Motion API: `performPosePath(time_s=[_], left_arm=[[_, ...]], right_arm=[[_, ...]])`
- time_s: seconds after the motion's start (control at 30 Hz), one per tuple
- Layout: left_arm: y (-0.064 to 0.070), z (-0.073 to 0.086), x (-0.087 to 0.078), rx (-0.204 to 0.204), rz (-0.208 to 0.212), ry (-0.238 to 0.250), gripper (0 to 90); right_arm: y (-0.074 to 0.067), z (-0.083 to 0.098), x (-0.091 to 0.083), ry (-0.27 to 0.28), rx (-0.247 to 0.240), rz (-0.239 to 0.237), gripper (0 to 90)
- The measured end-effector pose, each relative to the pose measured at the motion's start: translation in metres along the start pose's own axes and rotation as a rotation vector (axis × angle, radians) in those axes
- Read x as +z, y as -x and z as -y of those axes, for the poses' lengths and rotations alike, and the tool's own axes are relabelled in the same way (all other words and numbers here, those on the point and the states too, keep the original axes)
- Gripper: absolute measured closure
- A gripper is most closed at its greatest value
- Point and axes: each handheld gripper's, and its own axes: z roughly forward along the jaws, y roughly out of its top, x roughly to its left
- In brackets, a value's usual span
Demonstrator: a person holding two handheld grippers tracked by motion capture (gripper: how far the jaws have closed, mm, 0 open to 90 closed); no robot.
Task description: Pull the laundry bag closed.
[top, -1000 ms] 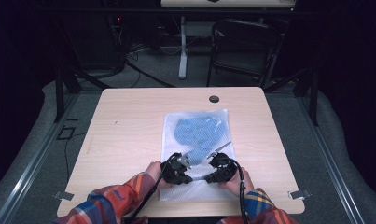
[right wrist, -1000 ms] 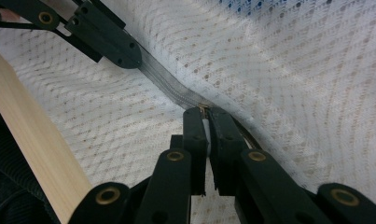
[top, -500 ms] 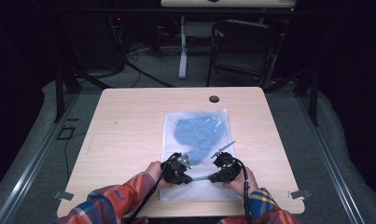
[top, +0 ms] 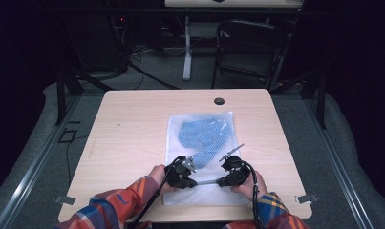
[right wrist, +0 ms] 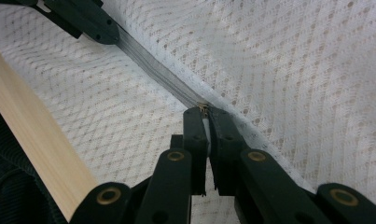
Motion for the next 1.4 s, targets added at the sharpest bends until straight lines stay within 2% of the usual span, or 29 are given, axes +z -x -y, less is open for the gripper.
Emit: performPosePath(time_s=[0.07, 0.13, 0.27, 0.3, 0.4, 0.5, 0.53, 0.63, 0.67, 0.73, 0.83, 1.03, 1.1, 1.13, 1.17, 1.27, 1.4], left_arm=[[0.000, 0.000, 0.000, 0.000, 0.000, 0.002, 90.0], [0.000, 0.000, 0.000, 0.001, 0.000, 0.002, 90.0], [-0.001, 0.000, 0.000, 0.003, 0.000, -0.001, 90.0], [-0.001, 0.000, 0.000, 0.003, 0.003, 0.002, 90.0], [-0.001, 0.000, 0.000, 0.006, 0.001, -0.003, 90.0], [-0.001, 0.000, 0.000, 0.005, 0.004, 0.001, 90.0], [-0.001, 0.000, 0.000, 0.005, 0.003, 0.000, 90.0], [-0.001, 0.000, 0.000, 0.004, 0.006, 0.002, 90.0], [-0.001, 0.000, 0.000, 0.004, 0.007, 0.002, 90.0], [-0.001, 0.000, 0.000, 0.005, 0.006, 0.002, 90.0], [-0.001, 0.000, 0.000, 0.005, 0.007, 0.002, 90.0], [-0.002, 0.000, 0.000, 0.006, 0.008, 0.002, 90.0], [-0.002, 0.000, 0.000, 0.005, 0.008, 0.000, 90.0], [-0.001, 0.000, 0.000, 0.008, 0.004, -0.005, 90.0], [-0.001, 0.000, 0.000, 0.007, 0.005, -0.003, 90.0], [-0.001, 0.000, 0.000, 0.007, 0.005, -0.004, 90.0], [0.000, -0.001, 0.000, 0.014, 0.000, -0.011, 90.0]], right_arm=[[0.002, 0.001, -0.001, -0.009, -0.018, 0.008, 86.5], [0.002, 0.002, -0.002, 0.003, 0.004, -0.002, 86.5], [0.004, 0.004, -0.004, -0.001, -0.003, 0.010, 86.5], [0.004, 0.004, -0.004, 0.002, 0.003, -0.007, 86.5], [0.007, 0.006, -0.005, -0.005, -0.005, 0.016, 86.5], [0.007, 0.007, -0.006, 0.001, 0.016, 0.003, 86.5], [0.008, 0.008, -0.007, -0.003, 0.001, 0.011, 86.5], [0.008, 0.008, -0.009, -0.012, 0.012, 0.010, 86.5], [0.008, 0.009, -0.008, 0.006, 0.021, -0.007, 86.5], [0.008, 0.010, -0.009, 0.013, 0.032, -0.003, 86.5], [0.010, 0.010, -0.011, -0.010, 0.002, 0.013, 86.5], [0.013, 0.014, -0.015, -0.001, 0.025, 0.007, 86.5], [0.016, 0.016, -0.017, -0.012, 0.004, 0.014, 86.5], [0.015, 0.016, -0.018, -0.007, 0.018, 0.000, 86.5], [0.015, 0.016, -0.018, -0.006, 0.021, 0.006, 86.5], [0.016, 0.017, -0.019, -0.013, 0.001, 0.013, 86.5], [0.016, 0.017, -0.019, -0.012, -0.002, 0.011, 86.5]])
